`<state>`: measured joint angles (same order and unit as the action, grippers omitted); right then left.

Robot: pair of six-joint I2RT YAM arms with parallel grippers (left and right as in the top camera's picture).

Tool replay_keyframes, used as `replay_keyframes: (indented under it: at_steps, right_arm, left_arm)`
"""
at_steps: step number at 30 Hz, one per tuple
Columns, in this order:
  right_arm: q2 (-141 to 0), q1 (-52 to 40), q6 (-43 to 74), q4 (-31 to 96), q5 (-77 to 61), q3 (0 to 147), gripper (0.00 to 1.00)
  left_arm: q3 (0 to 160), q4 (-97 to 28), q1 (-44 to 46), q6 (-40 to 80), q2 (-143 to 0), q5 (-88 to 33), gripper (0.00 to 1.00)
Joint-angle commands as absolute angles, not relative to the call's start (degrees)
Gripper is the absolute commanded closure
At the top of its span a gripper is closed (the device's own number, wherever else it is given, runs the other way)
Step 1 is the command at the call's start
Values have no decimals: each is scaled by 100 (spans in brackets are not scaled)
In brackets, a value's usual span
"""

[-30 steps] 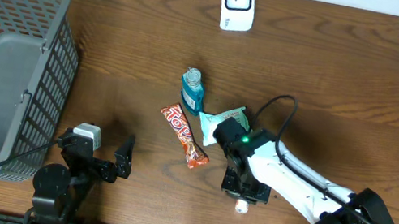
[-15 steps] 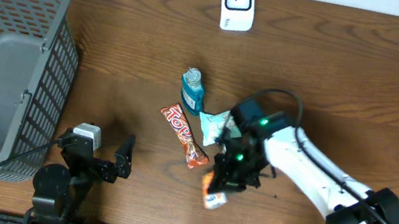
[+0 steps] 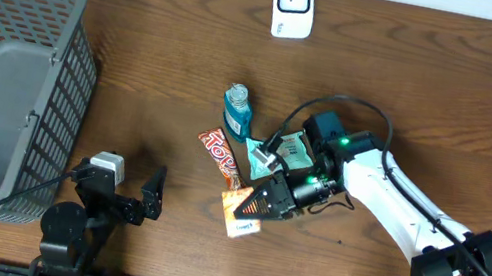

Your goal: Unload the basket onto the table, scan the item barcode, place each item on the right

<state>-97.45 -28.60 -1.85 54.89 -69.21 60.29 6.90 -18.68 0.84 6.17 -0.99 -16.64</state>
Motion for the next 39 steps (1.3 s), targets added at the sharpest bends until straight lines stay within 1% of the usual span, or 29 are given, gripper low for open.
replay_keyframes:
  at_steps: [1,3,5,9,19,20,21,22,23,24,26,29,31,35,39]
  right_arm:
    - [-9762,-2818,-239,5070,-4858,6095,99]
    - [-9762,-2821,-128,4803,-4029,6093,99]
    - [-9762,-2821,217,4552,-3603,6051,98]
    - [-9762,-2856,270,4167,-3813,5885,97]
    - [-9762,-2891,290,3747,-3809,5157,93]
    - [-9762,-2888,320,3717,-3804,5078,91]
    - [-9762,-2877,322,3712,-3806,5009,85]
    - [-9762,-2860,342,3710,-3802,4956,78]
    - [-9762,-2840,342,3710,-3774,4923,68]
    - [-9762,-2814,342,3717,-3695,4915,62]
    - [-9762,-2762,539,3723,-3306,4917,55]
    - [-9762,-2615,993,3791,-2545,4954,49]
    - [-9760,-2475,1070,3953,-2261,5039,46]
    - [-9760,-2154,1059,4495,-2123,5406,44]
    - [-9756,-1981,1046,5249,-2139,5951,45]
  left_arm:
    - [613,-2016,60,631,-97,-1752,2]
    - [613,-2016,60,631,-97,-1752,2]
    - [613,-2016,60,631,-97,-1752,2]
    - [613,-2016,60,631,-97,-1752,2]
    - [613,-2016,60,631,-97,-1752,2]
    - [613,-2016,60,631,-97,-1752,1]
    - [613,-2016,60,631,-97,-1752,2]
    - [613,-2016,60,631,-97,-1752,2]
    - [613,-2016,60,631,-97,-1754,2]
    - [613,-2016,60,631,-97,-1752,1]
    - [613,-2016,60,631,-97,-1752,2]
    - [613,-2016,60,631,-97,-1752,2]
    - [613,-2016,60,631,-97,-1752,2]
    - [613,-2016,60,631,-97,-1752,2]
    - [613,-2016,60,631,-97,-1752,1]
